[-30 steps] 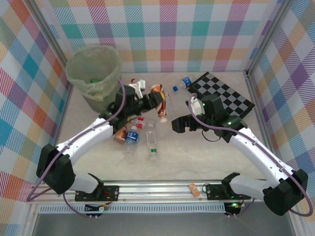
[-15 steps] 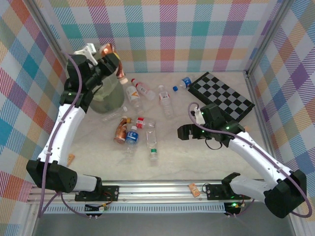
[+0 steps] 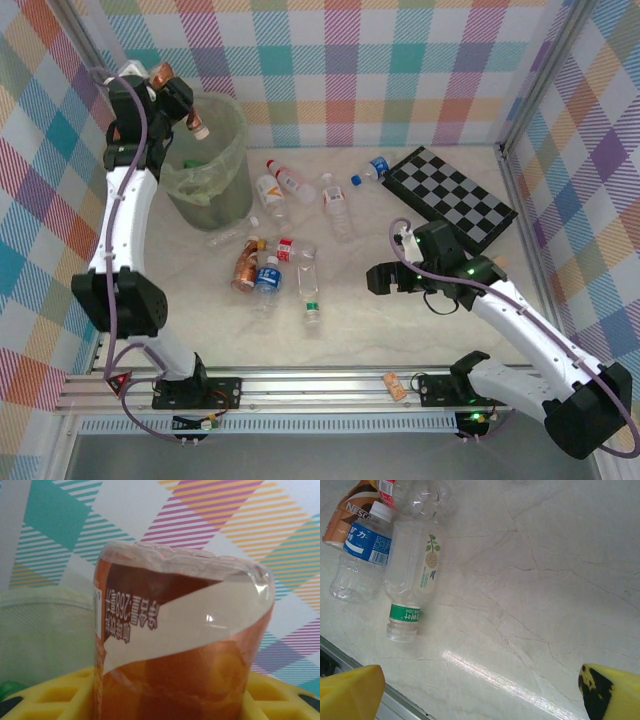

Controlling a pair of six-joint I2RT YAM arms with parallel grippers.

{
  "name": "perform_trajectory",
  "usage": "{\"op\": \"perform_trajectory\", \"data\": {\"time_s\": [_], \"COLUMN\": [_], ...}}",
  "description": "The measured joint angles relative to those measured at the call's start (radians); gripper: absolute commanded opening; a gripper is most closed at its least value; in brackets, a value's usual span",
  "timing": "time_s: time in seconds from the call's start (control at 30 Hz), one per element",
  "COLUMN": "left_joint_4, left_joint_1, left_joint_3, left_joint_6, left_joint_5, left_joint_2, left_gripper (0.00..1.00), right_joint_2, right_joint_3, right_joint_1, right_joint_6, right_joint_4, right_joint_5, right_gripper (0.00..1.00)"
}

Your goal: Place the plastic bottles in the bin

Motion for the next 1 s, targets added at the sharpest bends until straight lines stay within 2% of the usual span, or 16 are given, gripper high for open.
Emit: {"op": "perform_trajectory", "data": {"time_s": [0.13,0.43,0.77,0.83,0.9,1.0], "left_joint_4": [-0.107,-0.343,-0.504,-0.509,-0.515,-0.517], "left_joint_1": [0.000,0.000,-0.002,-0.002,-0.008,-0.009], "left_joint_3": [0.133,0.287,0.305,0.291,0.281,0.270], "left_joint_6": [0.071,0.223,0.333,0.340,0.343,0.348], "left_joint_5": [0.008,0.106,0.187,0.194,0.201,0.204], "left_joint_2": [0.126,0.304,0.388,0.390,0.390,0.390], "left_gripper": [0.00,0.00,0.09,0.17,0.38,0.56], "right_joint_2": [-0.010,0.003,0.027,0.043,0.056,0.059], "right_joint_3": [0.000,0.000,0.015,0.026,0.034,0.041], "right_joint_1": [0.000,0.000,0.000,0.000,0.000,0.000], "right_joint_6": [0.000,-0.016,-0.034,-0.038,-0.037,-0.030], "right_joint_4": [-0.010,-0.040,-0.056,-0.061,-0.061,-0.068], "right_joint_5": [-0.001,0.003,0.034,0.039,0.042,0.071], "right_gripper": [0.99,0.99,0.99,0.99,0.99,0.99]}}
